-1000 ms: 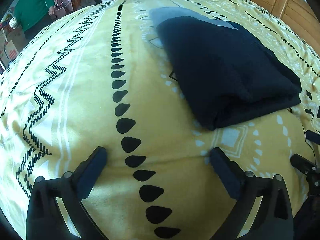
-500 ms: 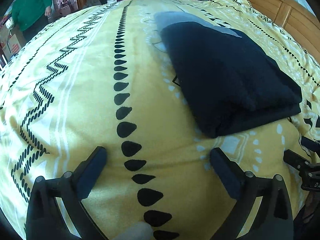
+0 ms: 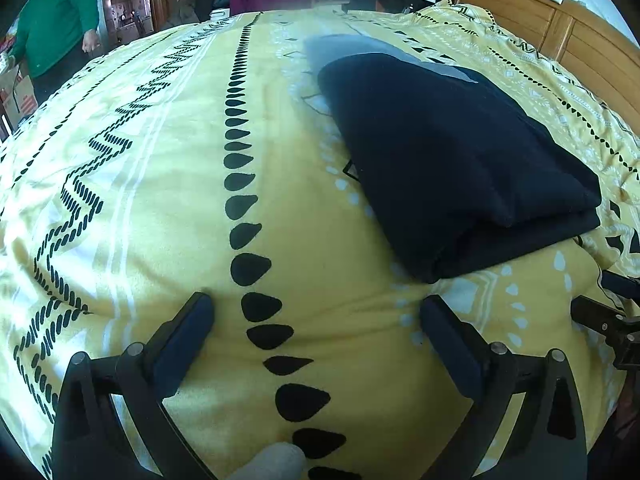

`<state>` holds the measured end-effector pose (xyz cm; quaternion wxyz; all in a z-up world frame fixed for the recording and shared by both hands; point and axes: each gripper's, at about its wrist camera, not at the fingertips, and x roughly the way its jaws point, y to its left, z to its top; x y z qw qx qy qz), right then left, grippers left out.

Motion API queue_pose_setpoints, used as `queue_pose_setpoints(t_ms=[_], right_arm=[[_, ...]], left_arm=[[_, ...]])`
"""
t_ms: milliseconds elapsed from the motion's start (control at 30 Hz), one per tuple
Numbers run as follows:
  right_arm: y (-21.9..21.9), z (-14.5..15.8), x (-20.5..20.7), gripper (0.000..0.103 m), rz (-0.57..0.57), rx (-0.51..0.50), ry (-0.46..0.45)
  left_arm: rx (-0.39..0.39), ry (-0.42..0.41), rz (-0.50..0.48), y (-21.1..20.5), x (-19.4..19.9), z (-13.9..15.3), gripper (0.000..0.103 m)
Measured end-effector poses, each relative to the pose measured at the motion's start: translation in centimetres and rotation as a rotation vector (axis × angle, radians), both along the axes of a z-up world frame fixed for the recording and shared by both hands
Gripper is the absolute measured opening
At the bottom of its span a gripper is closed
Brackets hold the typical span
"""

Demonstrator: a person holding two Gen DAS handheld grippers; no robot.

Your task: Fold small clothes

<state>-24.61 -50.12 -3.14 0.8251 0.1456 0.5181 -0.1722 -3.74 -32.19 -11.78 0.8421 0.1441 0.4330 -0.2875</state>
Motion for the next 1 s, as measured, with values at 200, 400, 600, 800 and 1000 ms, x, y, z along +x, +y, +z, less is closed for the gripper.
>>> queue_pose_setpoints(t_ms=[200,400,600,800,1000], right_arm=[[-0.3,-0.1,-0.8,0.103,0.066,-0.012,-0.038],[-0.5,-0.1,-0.8,0.103,0.053,-0.004,-0.045],[-0.4,-0.2,-1.0,0.103,0.043,0.008,-0.051],[-0.9,-0.1,-0.8,0.103,0.037,0.019,-0.056],[-1.1,-0.1,-0.8,0.103,0.037,0.021,-0.059]], left_arm=[[-0.018,0.009,0.000,0.3,0.1,0.0,0.103],[-0.020,0.010,0.000,0.3,0.2,0.0,0.103],[-0.019,0.009,-0.001,0.3,0.2,0.0,0.103],[-0.014,0.007,-0.001,0.2,0.2,0.0,0.103],[-0.013,0.007,-0.001,0.2,0.2,0.0,0.103]])
